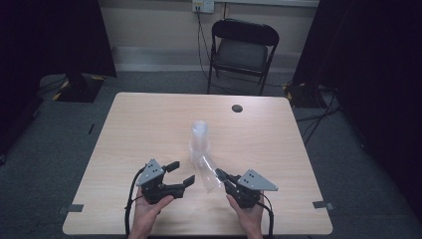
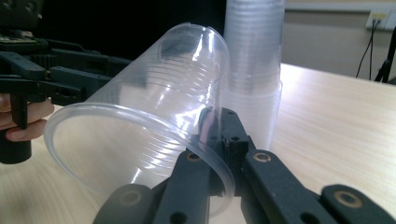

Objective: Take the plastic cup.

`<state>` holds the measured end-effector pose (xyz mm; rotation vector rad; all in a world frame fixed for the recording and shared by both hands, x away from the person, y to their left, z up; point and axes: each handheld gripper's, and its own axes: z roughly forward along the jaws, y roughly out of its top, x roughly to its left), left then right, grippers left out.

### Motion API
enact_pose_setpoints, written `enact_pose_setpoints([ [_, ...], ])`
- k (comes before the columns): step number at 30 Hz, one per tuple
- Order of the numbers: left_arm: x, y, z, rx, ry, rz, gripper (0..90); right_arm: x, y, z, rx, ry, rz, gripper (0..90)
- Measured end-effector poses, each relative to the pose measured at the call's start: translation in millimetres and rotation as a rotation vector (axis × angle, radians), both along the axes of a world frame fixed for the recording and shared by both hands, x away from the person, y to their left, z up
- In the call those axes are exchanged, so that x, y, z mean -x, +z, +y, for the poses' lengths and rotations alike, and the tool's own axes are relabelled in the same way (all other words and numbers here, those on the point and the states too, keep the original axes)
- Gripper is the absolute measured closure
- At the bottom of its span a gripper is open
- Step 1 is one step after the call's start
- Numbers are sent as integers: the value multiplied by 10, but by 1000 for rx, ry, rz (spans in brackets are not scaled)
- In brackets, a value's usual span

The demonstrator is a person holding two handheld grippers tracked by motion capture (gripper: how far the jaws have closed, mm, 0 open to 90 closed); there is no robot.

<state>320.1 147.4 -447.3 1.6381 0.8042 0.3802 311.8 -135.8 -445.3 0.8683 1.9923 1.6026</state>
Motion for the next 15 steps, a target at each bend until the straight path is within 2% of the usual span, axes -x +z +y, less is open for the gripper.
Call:
enact_pose_setpoints([
  [3,4,-7,5,-17,2,-12,220,-4,12,-8,5,-3,13,896],
  [5,19,-25,8,-55,2,-34,220,-21,34,-12,28,3,42,898],
  [7,22,-33,11,-66,-7,-36,215,-26,41,-10,39,3,56,898],
  [8,34,-44,0,-88,-18,-43,209,-43,51,-5,59,9,79,898],
  [9,34,-44,0,-88,-18,-43,196,-48,55,-3,66,11,89,899],
  [11,49,-54,-24,-131,-25,-67,167,-61,64,10,92,26,113,899],
  [15,71,-56,-44,-160,-58,-88,162,-81,81,37,125,46,148,899],
])
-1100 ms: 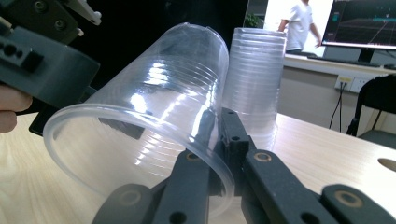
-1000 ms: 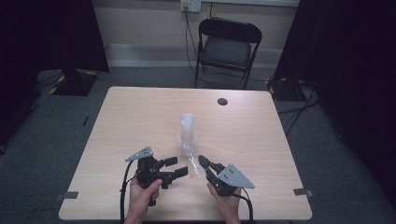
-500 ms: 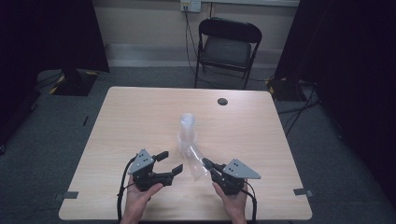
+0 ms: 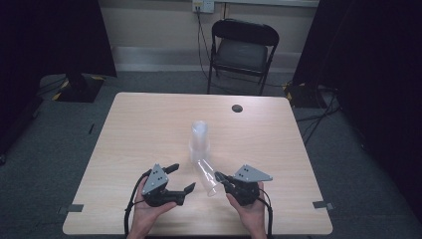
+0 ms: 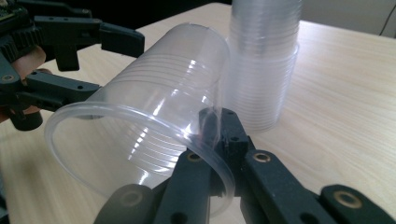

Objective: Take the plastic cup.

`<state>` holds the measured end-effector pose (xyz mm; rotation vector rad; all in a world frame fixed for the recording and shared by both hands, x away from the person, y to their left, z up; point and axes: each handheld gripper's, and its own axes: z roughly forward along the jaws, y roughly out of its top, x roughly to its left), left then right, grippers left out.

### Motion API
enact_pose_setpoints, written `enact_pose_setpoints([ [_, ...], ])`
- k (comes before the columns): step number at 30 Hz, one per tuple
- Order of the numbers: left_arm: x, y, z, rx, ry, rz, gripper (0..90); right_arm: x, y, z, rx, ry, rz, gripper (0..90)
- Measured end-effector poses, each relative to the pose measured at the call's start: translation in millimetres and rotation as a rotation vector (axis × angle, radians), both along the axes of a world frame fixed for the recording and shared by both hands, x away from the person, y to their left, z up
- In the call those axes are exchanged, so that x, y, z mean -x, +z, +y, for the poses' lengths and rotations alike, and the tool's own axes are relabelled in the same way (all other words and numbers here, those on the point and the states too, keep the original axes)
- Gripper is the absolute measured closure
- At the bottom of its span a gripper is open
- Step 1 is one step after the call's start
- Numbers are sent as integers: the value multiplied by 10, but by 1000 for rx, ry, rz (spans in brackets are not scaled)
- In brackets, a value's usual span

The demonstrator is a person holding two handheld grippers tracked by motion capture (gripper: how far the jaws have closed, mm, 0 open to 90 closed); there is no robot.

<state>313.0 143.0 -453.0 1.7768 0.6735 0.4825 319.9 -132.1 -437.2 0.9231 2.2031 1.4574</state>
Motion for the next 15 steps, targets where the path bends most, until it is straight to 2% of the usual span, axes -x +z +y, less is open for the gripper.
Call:
enact_pose_setpoints([
  [2,8,-5,-16,-29,-4,-16,168,-9,20,19,14,15,14,899],
  [3,17,-8,-27,-61,-3,-33,181,-19,45,35,22,36,29,898],
  [8,40,-15,-54,-93,-14,-61,168,-45,85,73,54,71,52,898],
  [10,53,-19,-69,-113,-18,-74,164,-57,116,110,92,90,66,899],
  [15,50,-43,-87,-131,-14,-92,158,-83,135,119,111,103,85,899],
])
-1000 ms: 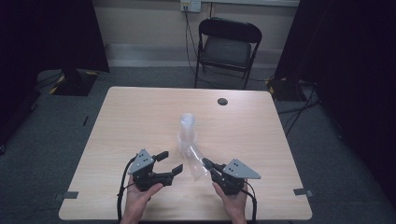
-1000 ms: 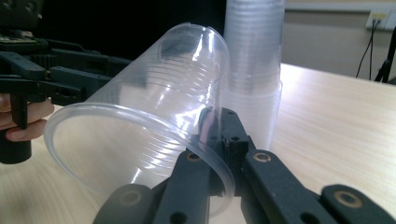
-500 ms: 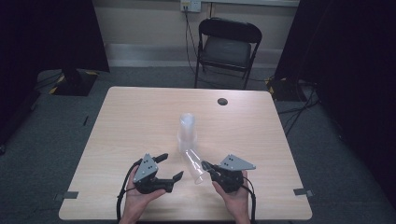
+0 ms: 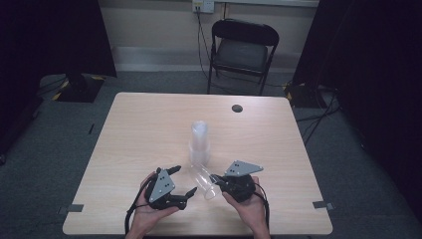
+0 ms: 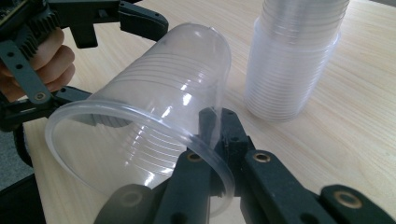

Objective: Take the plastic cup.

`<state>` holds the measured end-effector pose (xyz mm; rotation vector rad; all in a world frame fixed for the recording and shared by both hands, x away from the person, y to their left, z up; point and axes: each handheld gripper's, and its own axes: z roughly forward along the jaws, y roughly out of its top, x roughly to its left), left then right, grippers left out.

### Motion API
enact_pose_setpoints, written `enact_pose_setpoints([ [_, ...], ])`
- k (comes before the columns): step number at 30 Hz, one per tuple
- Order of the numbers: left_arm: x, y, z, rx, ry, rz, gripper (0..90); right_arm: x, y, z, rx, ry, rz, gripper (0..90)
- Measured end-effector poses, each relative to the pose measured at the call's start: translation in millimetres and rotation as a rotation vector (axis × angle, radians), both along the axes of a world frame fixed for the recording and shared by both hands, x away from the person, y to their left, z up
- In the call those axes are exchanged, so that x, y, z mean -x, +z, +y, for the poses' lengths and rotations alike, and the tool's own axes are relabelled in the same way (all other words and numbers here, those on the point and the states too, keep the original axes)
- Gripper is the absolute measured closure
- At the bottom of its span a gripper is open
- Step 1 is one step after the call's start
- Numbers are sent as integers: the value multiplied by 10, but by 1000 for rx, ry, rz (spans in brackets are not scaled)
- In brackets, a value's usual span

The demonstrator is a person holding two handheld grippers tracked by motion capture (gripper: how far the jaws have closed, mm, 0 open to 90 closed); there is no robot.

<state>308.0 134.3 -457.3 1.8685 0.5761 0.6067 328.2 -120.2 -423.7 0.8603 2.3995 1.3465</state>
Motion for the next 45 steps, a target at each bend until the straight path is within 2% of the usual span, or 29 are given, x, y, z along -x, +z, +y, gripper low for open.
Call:
enact_pose_setpoints([
  [3,-3,-8,-9,-15,2,-3,158,-1,15,0,-2,4,5,899],
  [6,3,-27,-39,-55,2,-29,157,-4,44,14,-1,17,13,899],
  [7,3,-27,-39,-55,2,-29,156,-4,44,14,-1,17,13,899],
  [15,9,-34,-74,-106,-8,-65,151,-40,64,82,41,38,48,899],
  [19,27,-36,-88,-137,-16,-96,152,-60,75,101,65,46,75,900],
  [23,37,-29,-107,-148,-21,-112,150,-74,78,114,73,45,89,900],
  [25,38,-25,-113,-148,-25,-126,150,-84,84,117,74,45,98,900],
  [26,44,-23,-118,-158,-26,-145,149,-86,88,119,76,46,102,900],
  [29,55,-26,-129,-160,-35,-152,152,-109,97,124,83,49,118,900],
  [31,62,-27,-136,-175,-44,-179,151,-123,99,132,87,50,124,900],
  [33,66,-30,-142,-180,-40,-184,150,-126,102,138,91,47,132,900],
  [36,90,-54,-186,-197,-73,-219,151,-153,118,158,108,57,153,900],
  [37,90,-54,-186,-197,-73,-219,140,-153,118,158,108,57,153,900],
  [38,91,-61,-206,-222,-76,-223,131,-165,127,176,126,62,167,900],
  [41,92,-69,-220,-216,-69,-224,116,-180,133,199,140,68,181,899],
  [45,88,-76,-235,-232,-69,-239,115,-195,132,215,141,72,193,899],
])
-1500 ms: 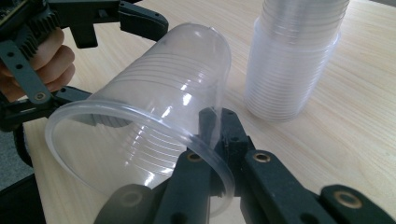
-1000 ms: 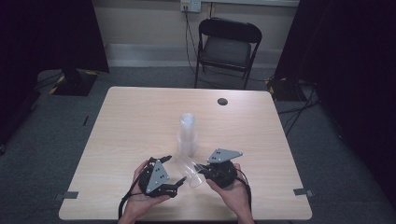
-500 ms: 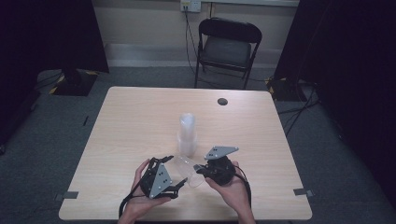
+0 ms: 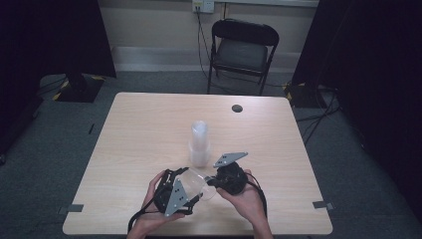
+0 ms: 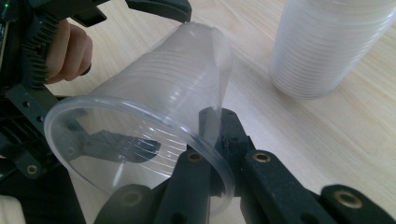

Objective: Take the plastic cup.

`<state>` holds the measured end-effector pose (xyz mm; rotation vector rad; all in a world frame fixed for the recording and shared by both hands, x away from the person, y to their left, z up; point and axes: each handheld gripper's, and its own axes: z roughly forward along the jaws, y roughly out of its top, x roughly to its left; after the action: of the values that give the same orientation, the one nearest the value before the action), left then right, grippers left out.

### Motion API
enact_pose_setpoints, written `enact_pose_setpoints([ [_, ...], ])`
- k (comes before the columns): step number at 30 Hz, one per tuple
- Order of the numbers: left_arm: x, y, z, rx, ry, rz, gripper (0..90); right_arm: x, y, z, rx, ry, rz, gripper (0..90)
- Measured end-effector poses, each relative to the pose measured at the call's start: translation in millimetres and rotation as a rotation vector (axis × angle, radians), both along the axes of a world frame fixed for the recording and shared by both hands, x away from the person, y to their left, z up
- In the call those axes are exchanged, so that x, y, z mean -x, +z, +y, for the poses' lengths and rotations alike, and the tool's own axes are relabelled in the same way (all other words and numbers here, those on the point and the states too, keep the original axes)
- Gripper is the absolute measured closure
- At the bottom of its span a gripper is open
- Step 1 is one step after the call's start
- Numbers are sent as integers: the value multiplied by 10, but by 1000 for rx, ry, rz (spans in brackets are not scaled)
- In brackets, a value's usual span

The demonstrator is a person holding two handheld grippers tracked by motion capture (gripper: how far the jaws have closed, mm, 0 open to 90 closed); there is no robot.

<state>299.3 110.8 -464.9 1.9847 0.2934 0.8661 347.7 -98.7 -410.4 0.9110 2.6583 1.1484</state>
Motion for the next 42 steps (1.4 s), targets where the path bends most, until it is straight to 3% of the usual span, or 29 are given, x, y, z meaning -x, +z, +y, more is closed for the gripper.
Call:
enact_pose_setpoints([
  [5,5,-15,-44,-3,-31,10,136,-33,-5,48,3,5,18,892],
  [11,5,-29,-70,14,-43,20,183,-63,-10,69,2,-8,20,890],
  [16,18,-32,-93,1,-49,28,209,-91,-25,76,-7,-21,45,888],
  [26,53,-44,-143,3,-78,15,243,-136,-78,118,-1,-19,85,878],
  [30,64,-35,-182,12,-77,5,232,-150,-104,165,12,-16,96,880],
  [31,62,-32,-185,26,-74,30,229,-150,-109,176,19,-20,99,879],
  [33,61,-35,-196,38,-64,41,224,-155,-117,182,21,-20,105,879],
  [36,67,-35,-211,25,-60,32,223,-160,-128,198,28,-20,114,878],
  [42,74,-28,-226,40,-57,27,231,-170,-159,217,43,-23,123,869],
])
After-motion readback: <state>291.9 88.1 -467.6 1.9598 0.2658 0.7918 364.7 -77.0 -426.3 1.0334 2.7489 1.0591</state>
